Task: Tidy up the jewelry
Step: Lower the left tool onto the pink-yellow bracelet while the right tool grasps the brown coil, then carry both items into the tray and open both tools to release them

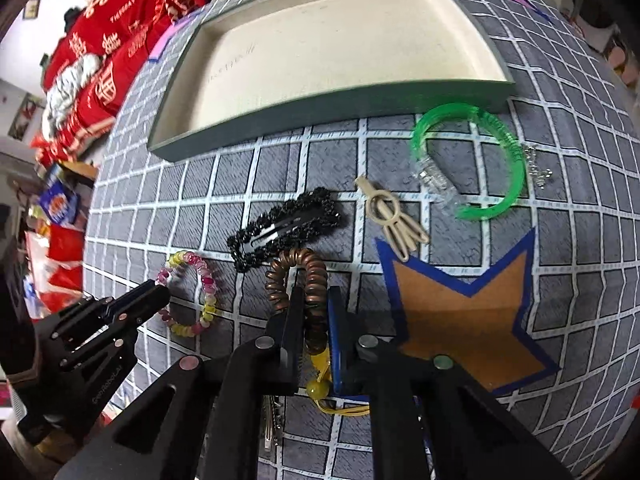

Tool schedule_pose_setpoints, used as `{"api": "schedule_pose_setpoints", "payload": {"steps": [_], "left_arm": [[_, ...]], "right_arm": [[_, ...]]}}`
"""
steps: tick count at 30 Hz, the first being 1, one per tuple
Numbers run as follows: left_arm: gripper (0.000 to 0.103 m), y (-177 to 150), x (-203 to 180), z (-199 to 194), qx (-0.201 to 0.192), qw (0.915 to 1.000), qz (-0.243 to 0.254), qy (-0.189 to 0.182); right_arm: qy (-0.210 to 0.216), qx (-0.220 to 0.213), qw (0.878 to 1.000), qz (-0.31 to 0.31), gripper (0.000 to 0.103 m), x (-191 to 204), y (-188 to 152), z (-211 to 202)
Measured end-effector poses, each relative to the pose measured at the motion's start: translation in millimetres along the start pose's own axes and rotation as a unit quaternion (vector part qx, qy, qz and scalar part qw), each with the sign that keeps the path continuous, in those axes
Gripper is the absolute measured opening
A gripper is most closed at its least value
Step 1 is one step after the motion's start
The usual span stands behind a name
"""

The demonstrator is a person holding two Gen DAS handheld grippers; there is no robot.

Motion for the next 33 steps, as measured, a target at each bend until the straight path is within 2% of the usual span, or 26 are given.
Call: {"api": "schedule_pose_setpoints", "payload": {"steps": [8, 12, 19, 24, 29, 33], "left_arm": [[0.018, 27.2, -1.4, -30.1, -0.021, 0.9991, -0.025, -0.026], [0.018, 44.4, 2.9, -44.7, -0.042, 0.9977, -0.032, -0.041], [0.018, 112.1, -18.0, -62.4, -0.087, 0.9939, -0.03, -0.061], [0.018, 166.4, -35.9, -47.9, -0.111, 0.992, -0.03, -0.052], [0.018, 207.4, -48.3, -12.1, -0.106, 0.993, -0.037, -0.036], [0.018, 225.3, -50.0, 17.1, -0.096, 0.9933, -0.058, -0.026]], "right_arm": [[0.027, -0.029, 0.999, 0.01, 0.012, -8.6, 11.5, -32.4], [0.034, -0.048, 0.998, 0.009, 0.012, -16.6, 32.3, -51.5], [0.031, -0.08, 0.996, 0.004, 0.012, -41.5, 87.3, -72.7], [0.03, -0.092, 0.995, -0.006, 0.012, -58.3, 136.1, -73.1], [0.033, -0.089, 0.995, -0.016, 0.012, -73.3, 173.1, -57.3], [0.037, -0.08, 0.996, -0.018, 0.012, -79.8, 196.3, -35.0]]}}
Point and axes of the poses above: each gripper's, at about its wrist camera, not at the fingertips, and z roughly the way its jaws point, x to its left, y to its top, the point moved 5 cm from there along z, roughly the way its jaws point, and after that the axes turned 12 degrees about -z, right-handed, at the moved point
